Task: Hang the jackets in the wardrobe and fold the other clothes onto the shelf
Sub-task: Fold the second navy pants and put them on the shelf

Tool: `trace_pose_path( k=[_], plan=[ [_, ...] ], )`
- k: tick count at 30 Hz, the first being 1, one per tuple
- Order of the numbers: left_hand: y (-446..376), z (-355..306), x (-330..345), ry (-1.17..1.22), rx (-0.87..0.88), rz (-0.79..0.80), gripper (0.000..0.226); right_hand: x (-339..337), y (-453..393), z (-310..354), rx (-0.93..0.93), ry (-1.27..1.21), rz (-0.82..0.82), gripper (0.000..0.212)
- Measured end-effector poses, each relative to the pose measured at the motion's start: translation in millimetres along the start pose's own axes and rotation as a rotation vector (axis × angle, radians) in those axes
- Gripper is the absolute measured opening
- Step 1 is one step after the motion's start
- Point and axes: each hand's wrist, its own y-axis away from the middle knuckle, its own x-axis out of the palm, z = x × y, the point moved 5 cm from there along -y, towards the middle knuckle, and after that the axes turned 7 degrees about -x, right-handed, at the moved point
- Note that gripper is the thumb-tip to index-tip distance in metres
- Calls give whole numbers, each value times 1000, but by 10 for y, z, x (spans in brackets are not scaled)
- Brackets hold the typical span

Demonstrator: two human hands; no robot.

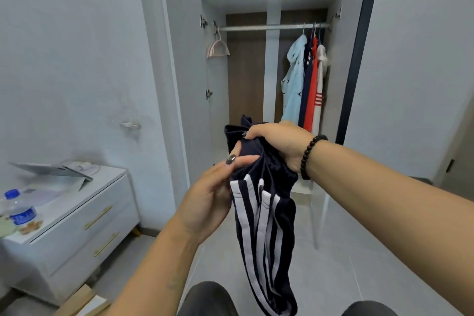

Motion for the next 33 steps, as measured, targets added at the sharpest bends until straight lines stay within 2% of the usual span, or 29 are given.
trace_pose_path(
  k=[2,5,8,12,14,17,20,23,24,25,27,30,33],
  plan=[
    [74,-184,-30,-137,124,-168,30,141,33,184,-53,-68,4,46],
    [258,-500,-106,-268,299,-323,44,346,108,439,-131,-207,31,41],
    [434,-794,-62,-556,415,-304,64,419,246,640,-211,-346,52,23],
    [486,-846,232,-845,369,-173,81,195,429,649,-225,-467,73,28],
    [452,-730,440,-937,323,-137,94,-53,516,492,-186,-518,113,22],
    [313,-297,739,-1057,198,-55,98,-584,664,2,-118,-522,35,27],
    [166,565,982,-1119,16,121,101,-1099,889,-831,75,-458,-68,27],
    [280,1820,1084,-1075,-349,313,99,-1583,1209,-1992,329,-382,-241,23],
    [404,2246,1099,-1131,-471,369,95,-1686,1398,-2405,430,-370,-290,22],
    [528,2602,1105,-1264,-522,407,93,-1759,1609,-2804,533,-355,-330,21],
    [664,3031,1130,-1504,-441,411,94,-1842,2000,-3470,700,-373,-390,29],
    [610,3177,1189,-1525,-416,491,97,-1851,2255,-3968,803,-512,-363,66],
    [548,3162,1180,-1523,-460,532,85,-1815,2188,-3985,754,-503,-277,62]
  ],
)
